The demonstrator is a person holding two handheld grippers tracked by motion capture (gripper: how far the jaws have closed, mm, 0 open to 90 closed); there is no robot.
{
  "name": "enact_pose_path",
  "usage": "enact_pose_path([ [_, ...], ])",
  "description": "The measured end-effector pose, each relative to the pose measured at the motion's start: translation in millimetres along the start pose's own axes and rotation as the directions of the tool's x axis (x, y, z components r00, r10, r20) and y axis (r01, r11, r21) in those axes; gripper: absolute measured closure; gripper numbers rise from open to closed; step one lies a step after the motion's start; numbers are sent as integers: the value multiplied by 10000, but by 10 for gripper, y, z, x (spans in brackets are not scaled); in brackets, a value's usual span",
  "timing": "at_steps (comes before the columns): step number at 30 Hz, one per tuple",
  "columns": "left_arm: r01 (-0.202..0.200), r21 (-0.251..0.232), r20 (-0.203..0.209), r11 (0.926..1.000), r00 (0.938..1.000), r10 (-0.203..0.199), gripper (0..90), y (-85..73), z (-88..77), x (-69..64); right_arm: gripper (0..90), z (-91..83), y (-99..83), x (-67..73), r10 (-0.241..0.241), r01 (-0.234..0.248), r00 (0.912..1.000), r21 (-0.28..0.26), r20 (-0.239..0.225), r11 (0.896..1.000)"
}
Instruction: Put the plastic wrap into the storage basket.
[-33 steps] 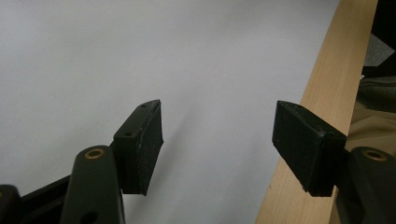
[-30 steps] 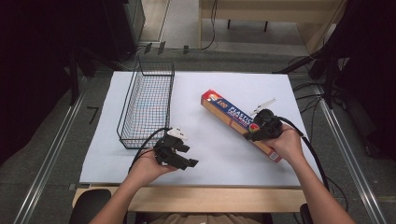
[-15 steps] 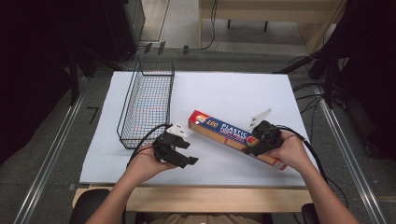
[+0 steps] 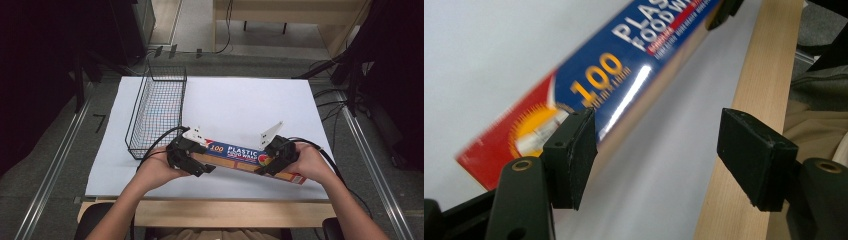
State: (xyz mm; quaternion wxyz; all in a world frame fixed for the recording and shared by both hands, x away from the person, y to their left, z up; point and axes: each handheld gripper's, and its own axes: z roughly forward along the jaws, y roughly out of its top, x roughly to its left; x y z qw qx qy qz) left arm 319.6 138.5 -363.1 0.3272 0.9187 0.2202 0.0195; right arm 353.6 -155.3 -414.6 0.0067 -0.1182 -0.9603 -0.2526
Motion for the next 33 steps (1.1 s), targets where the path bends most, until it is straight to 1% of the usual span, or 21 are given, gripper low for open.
enact_pose_path([
  [1,-112,-15,50,9999,9999,112,323,42,-24,1,427,-2,10,33,-170,170,9998,-96,-54,9998],
  [2,-271,-29,64,9996,9996,271,318,70,-35,0,428,-1,13,45,-88,86,9997,-93,-229,9999],
  [3,-330,-58,108,9994,9994,331,311,85,-40,-4,428,0,22,57,-261,259,9994,-58,-216,9996],
  [6,-952,-27,221,9955,9952,952,302,140,-28,-23,428,11,44,102,-596,597,9978,21,-278,9982],
  [7,-952,-27,221,9955,9952,952,300,140,-28,-23,428,14,49,108,-610,613,9974,58,-382,9981],
  [8,-1217,123,273,9925,9922,1213,298,164,-12,-30,428,24,55,124,-739,742,9964,64,-414,9972],
  [9,-1423,377,496,9891,9889,1404,291,207,40,-50,428,32,57,139,-791,796,9955,82,-525,9968],
  [11,-1497,426,600,9878,9873,1470,279,221,67,-57,427,39,64,146,-847,854,9951,113,-508,9963],
  [12,-1687,690,827,9833,9832,1629,269,255,142,-78,428,48,78,169,-892,903,9944,165,-558,9958],
  [13,-1797,778,889,9806,9810,1727,258,267,182,-86,427,46,85,180,-945,955,9942,181,-508,9953],
  [17,-2074,1155,951,9714,9758,1970,232,306,328,-98,427,24,124,207,-1077,1083,9925,63,-572,9941],
  [18,-2074,1155,951,9714,9758,1970,232,306,328,-98,427,24,124,207,-1077,1083,9925,63,-572,9941],
  [20,-2180,1460,918,9650,9742,2061,226,334,405,-107,427,20,155,223,-1223,1228,9916,109,-421,9924],
  [21,-2336,1605,953,9590,9707,2205,226,351,429,-106,427,18,165,228,-1210,1218,9918,177,-421,9924],
  [23,-2543,1725,946,9516,9659,2409,224,371,479,-118,427,19,177,239,-1303,1308,9907,115,-396,9913],
  [26,-2701,1880,965,9443,9619,2559,224,390,534,-135,427,-1,206,266,-1312,1319,9902,106,-489,9912],
  [27,-2709,1881,1003,9440,9615,2559,224,392,549,-136,427,-11,221,264,-1457,1459,9887,43,-365,9893],
  [29,-2698,2043,949,9410,9622,2553,223,395,586,-149,426,-23,239,267,-1512,1513,9880,-9,-313,9885],
  [30,-2731,2109,897,9386,9615,2596,218,398,602,-153,426,-28,245,275,-1376,1378,9894,19,-455,9905],
  [32,-2755,2186,919,9361,9609,2613,217,397,622,-162,426,-24,264,273,-1544,1544,9875,4,-321,9880],
  [33,-2717,2260,876,9355,9621,2583,217,392,634,-177,426,-23,269,280,-1572,1574,9871,20,-287,9875],
])
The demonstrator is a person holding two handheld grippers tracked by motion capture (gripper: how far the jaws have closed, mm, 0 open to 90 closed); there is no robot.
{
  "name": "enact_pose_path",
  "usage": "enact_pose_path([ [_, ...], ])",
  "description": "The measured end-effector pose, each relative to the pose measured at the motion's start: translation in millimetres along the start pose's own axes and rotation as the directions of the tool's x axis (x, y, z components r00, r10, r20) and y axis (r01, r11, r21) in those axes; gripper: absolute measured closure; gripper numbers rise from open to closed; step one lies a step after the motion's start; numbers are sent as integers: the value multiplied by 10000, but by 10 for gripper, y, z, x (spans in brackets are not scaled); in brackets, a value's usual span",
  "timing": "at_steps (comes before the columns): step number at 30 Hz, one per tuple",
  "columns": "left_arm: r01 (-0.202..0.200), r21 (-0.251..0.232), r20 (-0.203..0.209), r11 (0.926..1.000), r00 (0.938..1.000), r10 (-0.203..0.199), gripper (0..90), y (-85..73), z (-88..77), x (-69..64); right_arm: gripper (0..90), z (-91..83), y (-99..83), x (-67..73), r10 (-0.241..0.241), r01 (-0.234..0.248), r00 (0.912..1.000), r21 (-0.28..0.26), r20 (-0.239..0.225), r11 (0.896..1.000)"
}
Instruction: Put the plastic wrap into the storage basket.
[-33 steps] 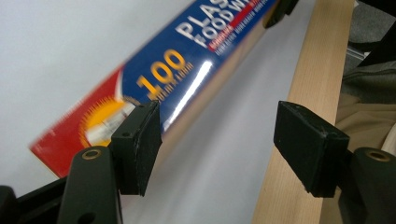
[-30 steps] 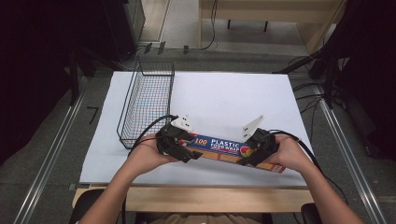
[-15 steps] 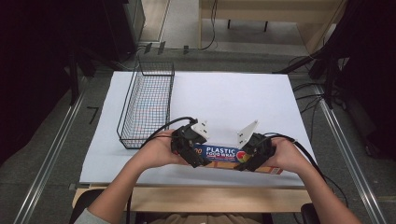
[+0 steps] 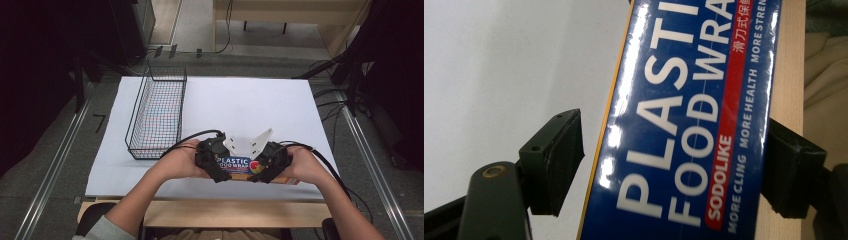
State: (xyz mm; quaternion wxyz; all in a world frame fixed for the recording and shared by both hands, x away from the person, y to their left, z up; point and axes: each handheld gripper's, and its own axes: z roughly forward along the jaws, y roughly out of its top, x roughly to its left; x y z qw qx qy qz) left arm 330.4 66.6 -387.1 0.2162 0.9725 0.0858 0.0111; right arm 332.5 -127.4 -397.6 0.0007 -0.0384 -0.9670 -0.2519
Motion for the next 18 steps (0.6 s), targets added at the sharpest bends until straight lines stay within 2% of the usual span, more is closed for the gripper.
enact_pose_path([
  [2,-132,74,9,9999,9999,132,222,5,10,1,426,1,8,9,88,-87,9999,56,-119,9999],
  [4,-353,345,1,9988,9994,354,232,7,44,-7,426,11,36,13,-115,115,9999,65,0,9999],
  [10,-296,571,-31,9979,9995,298,242,8,78,-14,425,6,55,23,9,-7,10000,190,-82,9998],
  [11,-283,565,-40,9980,9996,285,244,10,86,-17,425,12,56,9,-146,146,9999,118,-36,9998],
  [13,-360,643,-32,9973,9993,363,243,22,96,-14,426,11,58,12,-142,143,9999,149,-23,9998],
  [15,-266,625,-11,9977,9996,267,244,30,114,-24,425,15,66,20,-130,129,9999,150,47,9998],
  [18,-411,685,-12,9968,9991,412,257,34,136,-38,425,18,70,24,-119,119,9999,179,5,9998],
])
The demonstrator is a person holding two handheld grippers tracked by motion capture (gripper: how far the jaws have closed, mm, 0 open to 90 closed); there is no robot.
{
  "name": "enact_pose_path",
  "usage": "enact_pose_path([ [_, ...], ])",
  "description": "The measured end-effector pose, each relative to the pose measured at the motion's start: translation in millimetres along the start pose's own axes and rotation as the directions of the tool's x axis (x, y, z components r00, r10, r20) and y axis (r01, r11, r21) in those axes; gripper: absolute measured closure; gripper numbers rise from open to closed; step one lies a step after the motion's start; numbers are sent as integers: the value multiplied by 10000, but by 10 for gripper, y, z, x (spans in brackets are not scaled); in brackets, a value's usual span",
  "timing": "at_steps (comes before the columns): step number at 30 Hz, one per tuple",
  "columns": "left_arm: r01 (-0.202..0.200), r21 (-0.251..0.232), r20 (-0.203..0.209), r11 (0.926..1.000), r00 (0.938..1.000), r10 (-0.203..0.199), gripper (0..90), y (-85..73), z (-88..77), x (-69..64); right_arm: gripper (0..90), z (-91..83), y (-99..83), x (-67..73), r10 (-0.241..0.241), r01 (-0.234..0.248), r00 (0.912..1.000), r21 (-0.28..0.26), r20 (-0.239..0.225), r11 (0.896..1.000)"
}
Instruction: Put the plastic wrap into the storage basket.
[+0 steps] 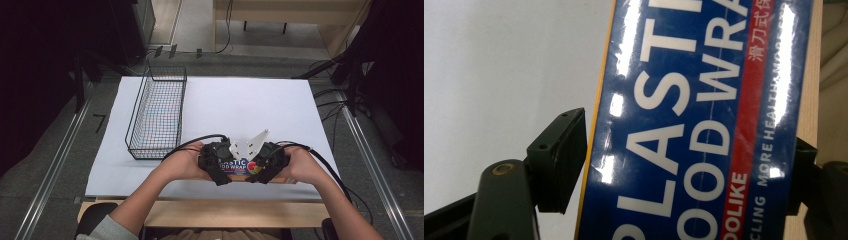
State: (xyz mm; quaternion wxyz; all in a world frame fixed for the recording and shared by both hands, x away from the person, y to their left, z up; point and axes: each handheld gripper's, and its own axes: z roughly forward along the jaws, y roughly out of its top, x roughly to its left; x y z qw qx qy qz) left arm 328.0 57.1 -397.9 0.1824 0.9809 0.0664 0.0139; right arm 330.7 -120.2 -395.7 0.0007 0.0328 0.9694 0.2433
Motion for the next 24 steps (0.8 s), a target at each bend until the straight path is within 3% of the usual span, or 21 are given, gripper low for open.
enact_pose_path([
  [5,-149,24,343,9999,9993,149,317,1,18,-24,423,17,-2,15,-46,47,9997,73,-251,10000],
  [9,-342,-59,402,9994,9986,345,380,-10,18,-41,423,32,-7,14,-332,333,9994,54,-87,9994],
  [13,-439,-49,602,9990,9972,441,396,-21,7,-49,419,44,-19,7,-355,355,9987,-3,-367,9994],
  [24,-372,-141,529,9992,9979,379,405,-24,-6,-84,410,45,-31,18,-386,383,9978,-63,-530,9992],
])
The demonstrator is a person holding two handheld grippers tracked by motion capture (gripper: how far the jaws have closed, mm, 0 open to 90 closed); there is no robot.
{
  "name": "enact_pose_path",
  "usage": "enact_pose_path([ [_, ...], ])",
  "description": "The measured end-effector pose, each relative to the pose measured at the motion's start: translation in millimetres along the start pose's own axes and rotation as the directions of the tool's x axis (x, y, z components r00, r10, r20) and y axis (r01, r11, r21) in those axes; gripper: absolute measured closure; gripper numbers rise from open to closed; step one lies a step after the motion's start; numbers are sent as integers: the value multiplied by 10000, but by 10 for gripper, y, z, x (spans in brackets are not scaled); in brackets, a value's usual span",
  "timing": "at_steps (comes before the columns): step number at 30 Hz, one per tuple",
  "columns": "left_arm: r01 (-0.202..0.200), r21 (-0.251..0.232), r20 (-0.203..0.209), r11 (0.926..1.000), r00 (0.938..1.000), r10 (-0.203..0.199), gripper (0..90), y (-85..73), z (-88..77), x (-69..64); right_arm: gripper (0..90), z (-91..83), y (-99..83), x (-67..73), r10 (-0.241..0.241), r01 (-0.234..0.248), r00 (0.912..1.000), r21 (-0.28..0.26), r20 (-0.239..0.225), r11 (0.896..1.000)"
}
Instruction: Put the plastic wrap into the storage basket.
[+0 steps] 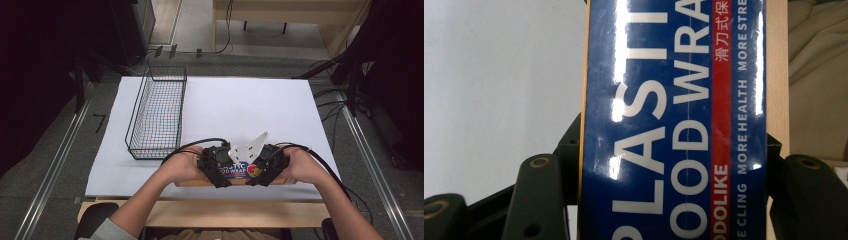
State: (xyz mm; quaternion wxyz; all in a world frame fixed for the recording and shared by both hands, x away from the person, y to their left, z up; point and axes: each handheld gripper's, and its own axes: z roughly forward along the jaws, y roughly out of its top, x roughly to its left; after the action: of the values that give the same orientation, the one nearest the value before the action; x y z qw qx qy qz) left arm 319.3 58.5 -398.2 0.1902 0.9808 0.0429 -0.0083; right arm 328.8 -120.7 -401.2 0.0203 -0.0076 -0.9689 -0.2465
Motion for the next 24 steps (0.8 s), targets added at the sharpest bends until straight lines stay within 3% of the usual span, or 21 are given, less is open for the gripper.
enact_pose_path([
  [5,137,67,60,9999,9999,-138,406,6,-21,-15,404,3,-3,-12,-154,154,9999,-148,-2,9998],
  [8,30,90,39,10000,10000,-30,407,10,-32,-25,390,-8,-12,-5,74,-78,9997,-166,-249,9998],
  [12,216,6,-54,9998,9998,-216,410,7,-38,-43,373,-26,-37,-34,175,-188,9994,-418,-314,9989],
  [21,601,-261,-150,9978,9981,-605,410,-68,-124,4,317,-185,-104,-66,511,-489,9985,-1066,179,9931],
  [24,900,-317,-169,9954,9958,-905,409,-103,-155,33,291,-284,-146,-81,640,-548,9963,-1491,579,9873],
])
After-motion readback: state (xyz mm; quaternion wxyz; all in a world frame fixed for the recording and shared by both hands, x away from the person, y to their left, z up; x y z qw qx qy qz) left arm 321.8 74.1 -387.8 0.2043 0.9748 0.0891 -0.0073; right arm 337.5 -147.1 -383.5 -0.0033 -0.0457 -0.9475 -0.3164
